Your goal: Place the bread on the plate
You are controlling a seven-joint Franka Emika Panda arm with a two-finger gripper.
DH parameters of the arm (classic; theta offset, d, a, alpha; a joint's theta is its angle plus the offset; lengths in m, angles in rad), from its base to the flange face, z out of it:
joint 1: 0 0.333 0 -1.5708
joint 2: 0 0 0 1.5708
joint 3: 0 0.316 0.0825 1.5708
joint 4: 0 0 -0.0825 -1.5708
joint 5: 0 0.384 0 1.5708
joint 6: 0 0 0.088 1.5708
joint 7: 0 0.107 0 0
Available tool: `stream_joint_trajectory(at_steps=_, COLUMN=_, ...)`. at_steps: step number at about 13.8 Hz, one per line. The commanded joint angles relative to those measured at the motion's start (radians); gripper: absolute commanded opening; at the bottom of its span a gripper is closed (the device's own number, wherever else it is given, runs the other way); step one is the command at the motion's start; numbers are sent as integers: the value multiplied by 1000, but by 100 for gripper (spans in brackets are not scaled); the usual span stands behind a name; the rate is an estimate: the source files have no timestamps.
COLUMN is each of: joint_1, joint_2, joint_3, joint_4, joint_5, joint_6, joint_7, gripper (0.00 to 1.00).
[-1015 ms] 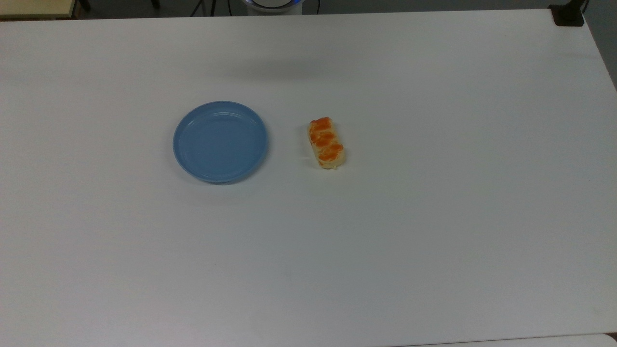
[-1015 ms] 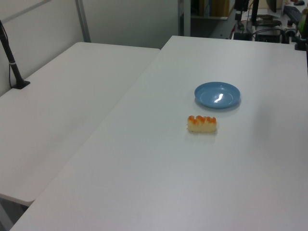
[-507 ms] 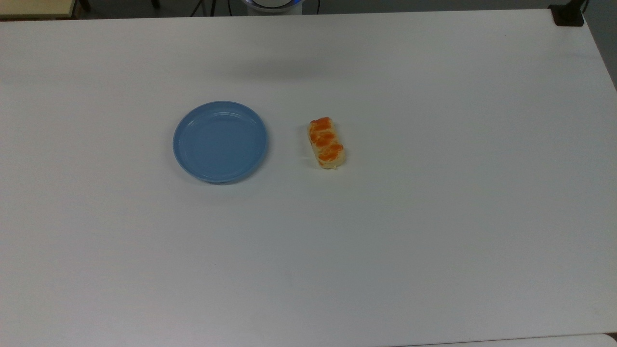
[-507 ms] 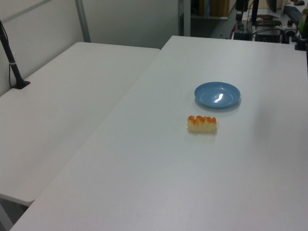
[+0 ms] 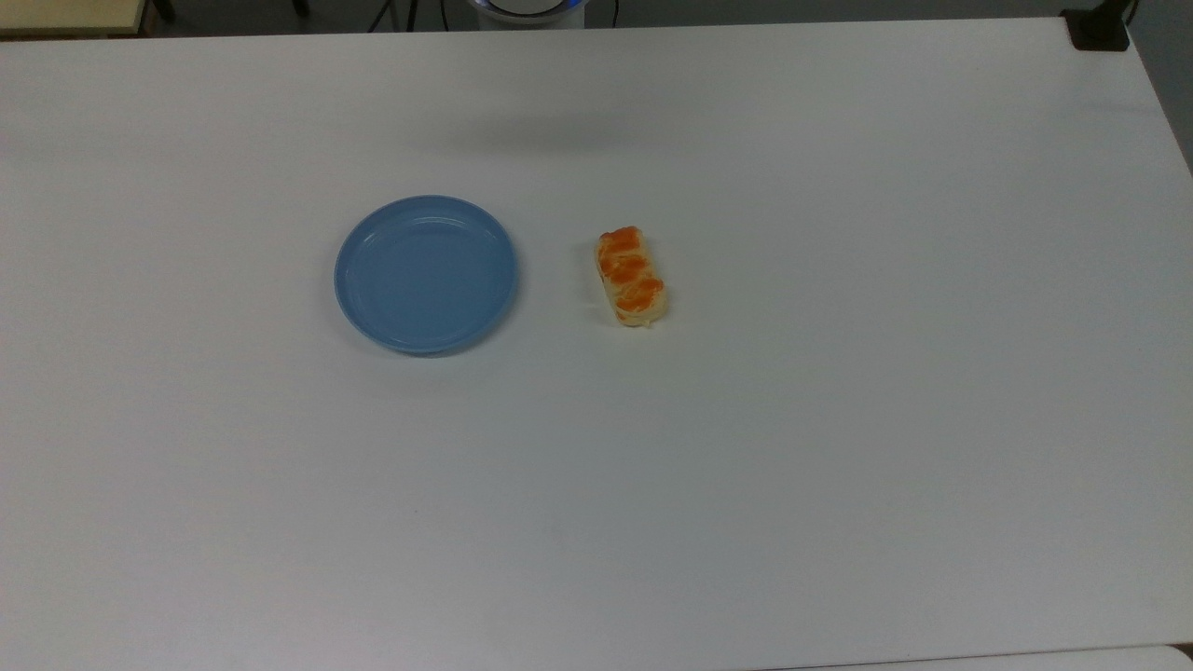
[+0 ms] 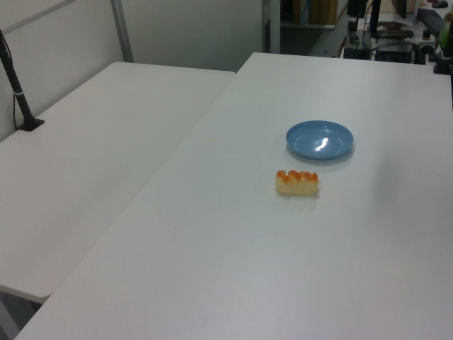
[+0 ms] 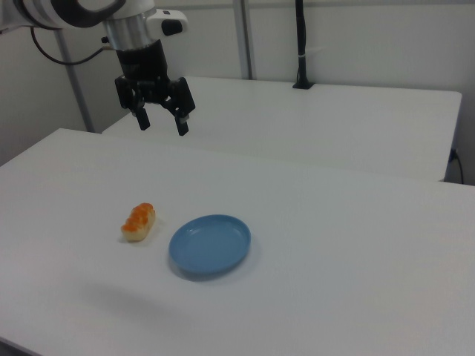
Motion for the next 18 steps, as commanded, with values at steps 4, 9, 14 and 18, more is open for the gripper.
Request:
stream_joint_trajectory(at_steps=4, joint_1=10, joint_2=-5, joint_3=-3, joint_4=2, joint_5=15, joint_6=-74, joint_7=-75, gripper=100)
stream_joint_trajectory(at_steps=9, joint_1=8, joint_2=1, joint_3=-3, joint_4=3, joint_5=18, joint_6=-68, joint_7=-62, gripper=100)
stream_joint_trajectory(at_steps=14, joint_1=7, joint_2=0, joint_3=-3, joint_4=-1, joint_5=20, joint_6=-74, joint_7=-65, gripper=100)
stream_joint_trajectory(at_steps=18, joint_1=37, joint_2=-3, joint_3=3, joint_4=-33, joint_5=20, joint_6=-57, joint_7=-59, gripper=100)
